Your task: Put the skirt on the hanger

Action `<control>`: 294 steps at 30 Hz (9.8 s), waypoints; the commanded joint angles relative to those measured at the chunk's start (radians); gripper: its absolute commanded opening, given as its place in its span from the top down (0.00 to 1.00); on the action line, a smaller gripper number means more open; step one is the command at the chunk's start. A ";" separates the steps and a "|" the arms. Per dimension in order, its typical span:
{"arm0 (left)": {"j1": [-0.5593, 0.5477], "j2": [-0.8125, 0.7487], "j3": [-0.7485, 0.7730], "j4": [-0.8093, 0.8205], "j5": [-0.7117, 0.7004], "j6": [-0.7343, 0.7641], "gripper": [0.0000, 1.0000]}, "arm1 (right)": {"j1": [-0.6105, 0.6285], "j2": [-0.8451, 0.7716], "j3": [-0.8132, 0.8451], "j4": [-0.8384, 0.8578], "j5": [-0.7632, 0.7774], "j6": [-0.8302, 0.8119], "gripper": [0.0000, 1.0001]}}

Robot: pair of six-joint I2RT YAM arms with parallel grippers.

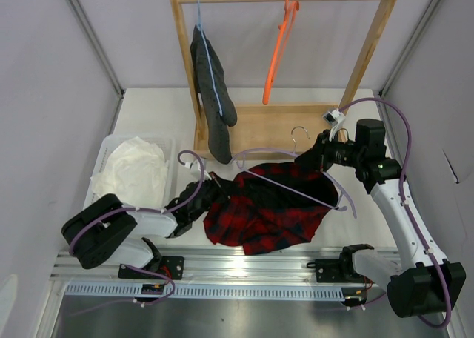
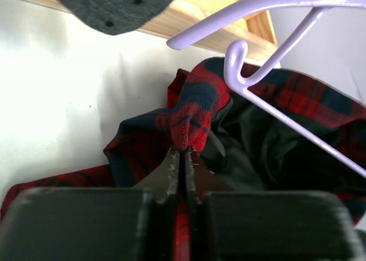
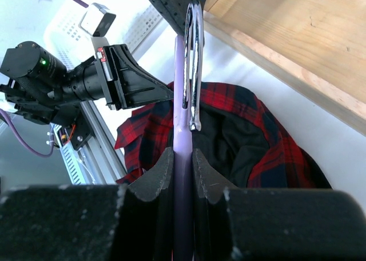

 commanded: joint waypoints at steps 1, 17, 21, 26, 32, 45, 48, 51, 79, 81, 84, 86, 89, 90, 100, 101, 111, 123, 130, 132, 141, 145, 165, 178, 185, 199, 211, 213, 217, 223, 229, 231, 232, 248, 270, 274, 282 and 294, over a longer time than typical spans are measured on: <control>-0.004 -0.010 0.001 0.082 -0.045 -0.027 1.00 | 0.003 -0.006 0.016 0.054 -0.018 0.020 1.00; 0.165 -0.171 -0.011 -0.125 -0.148 -0.029 1.00 | 0.050 0.001 -0.002 0.076 -0.004 0.029 1.00; 0.177 -0.202 -0.017 -0.134 -0.099 0.011 1.00 | 0.093 0.013 -0.010 0.088 0.031 0.026 1.00; 0.175 -0.300 -0.016 -0.215 -0.034 0.092 0.84 | 0.141 -0.002 -0.045 0.114 0.086 0.039 1.00; 0.169 -0.493 0.076 -0.494 -0.047 0.225 0.65 | 0.170 -0.013 -0.051 0.138 0.122 0.054 1.00; 0.139 -0.385 0.277 -0.736 0.088 0.349 0.61 | 0.231 -0.013 -0.046 0.163 0.217 0.069 1.00; 0.096 -0.316 0.267 -0.691 0.118 0.319 0.63 | 0.230 -0.014 -0.040 0.169 0.224 0.074 1.00; 0.044 -0.250 0.248 -0.680 0.096 0.292 0.71 | 0.230 -0.011 -0.033 0.168 0.228 0.075 1.00; -0.062 -0.275 0.038 -0.498 -0.151 0.146 0.79 | 0.233 -0.026 -0.049 0.178 0.235 0.082 1.00; -0.062 -0.306 0.050 -0.508 -0.165 0.154 0.76 | 0.233 -0.026 -0.051 0.183 0.235 0.085 1.00; -0.062 -0.323 0.078 -0.533 -0.174 0.163 0.75 | 0.231 -0.023 -0.049 0.186 0.234 0.086 1.00; -0.062 -0.323 0.095 -0.547 -0.177 0.161 0.73 | 0.231 -0.022 -0.049 0.189 0.231 0.086 1.00; -0.062 -0.290 0.118 -0.570 -0.195 0.146 0.68 | 0.234 -0.019 -0.053 0.195 0.229 0.091 1.00; -0.062 -0.282 0.122 -0.568 -0.194 0.144 0.67 | 0.234 -0.019 -0.053 0.195 0.229 0.089 1.00; -0.064 -0.187 0.228 -0.642 -0.215 0.111 0.59 | 0.234 -0.016 -0.054 0.195 0.232 0.088 1.00; -0.064 -0.171 0.230 -0.642 -0.215 0.106 0.59 | 0.236 -0.016 -0.054 0.195 0.231 0.088 1.00; -0.065 -0.088 0.283 -0.686 -0.241 0.091 0.60 | 0.238 -0.017 -0.053 0.192 0.232 0.085 1.00; -0.065 -0.056 0.285 -0.628 -0.264 0.086 0.77 | 0.238 -0.022 -0.056 0.194 0.240 0.088 1.00; -0.061 -0.073 0.303 -0.616 -0.277 0.106 1.00 | 0.236 -0.040 -0.053 0.166 0.244 0.080 1.00; -0.061 -0.084 0.297 -0.604 -0.277 0.114 1.00 | 0.238 -0.054 -0.053 0.162 0.251 0.080 1.00; -0.049 -0.137 0.294 -0.604 -0.303 0.135 1.00 | 0.257 -0.082 -0.068 0.151 0.257 0.098 1.00; -0.041 -0.156 0.282 -0.604 -0.313 0.138 1.00 | 0.282 -0.091 -0.079 0.143 0.281 0.106 1.00; -0.003 -0.176 0.245 -0.599 -0.352 0.097 1.00 | 0.299 -0.076 -0.031 0.085 0.379 0.202 1.00; 0.001 -0.125 0.265 -0.588 -0.396 0.048 1.00 | 0.300 -0.054 0.009 0.074 0.364 0.246 1.00; -0.001 -0.127 0.279 -0.678 -0.450 -0.047 1.00 | 0.291 -0.049 0.013 0.080 0.343 0.256 1.00; 0.001 -0.064 0.403 -0.927 -0.530 -0.302 1.00 | 0.293 -0.037 0.009 0.083 0.335 0.264 1.00; -0.001 -0.029 0.460 -1.077 -0.550 -0.504 1.00 | 0.288 -0.040 0.017 0.069 0.333 0.270 1.00; -0.003 -0.029 0.466 -1.088 -0.553 -0.526 1.00 | 0.291 -0.037 0.013 0.066 0.327 0.273 1.00; -0.003 -0.027 0.464 -1.070 -0.544 -0.552 1.00 | 0.293 -0.040 0.004 0.068 0.344 0.279 1.00; -0.010 -0.015 0.475 -1.059 -0.533 -0.572 1.00 | 0.299 -0.037 0.004 0.079 0.376 0.298 1.00; -0.012 -0.015 0.486 -1.096 -0.548 -0.607 1.00 | 0.307 -0.034 -0.008 0.074 0.392 0.295 1.00; -0.010 -0.015 0.490 -1.117 -0.553 -0.629 1.00 | 0.310 -0.037 -0.010 0.074 0.398 0.293 1.00; -0.010 -0.013 0.489 -1.122 -0.553 -0.650 1.00 | 0.313 -0.037 -0.010 0.074 0.399 0.293 1.00; -0.047 -0.015 0.487 -1.127 -0.616 -0.756 1.00 | 0.365 -0.028 -0.010 0.077 0.464 0.319 1.00; -0.059 -0.021 0.445 -0.992 -0.636 -0.635 1.00 | 0.369 0.000 0.079 0.060 0.472 0.331 1.00; -0.064 -0.018 0.446 -1.001 -0.643 -0.644 1.00 | 0.380 0.001 0.079 0.054 0.471 0.339 1.00; -0.070 -0.010 0.471 -1.091 -0.689 -0.702 1.00 | 0.382 -0.037 0.064 0.014 0.507 0.338 1.00; -0.067 0.002 0.464 -1.076 -0.697 -0.716 1.00 | 0.392 -0.039 0.041 0.037 0.491 0.382 1.00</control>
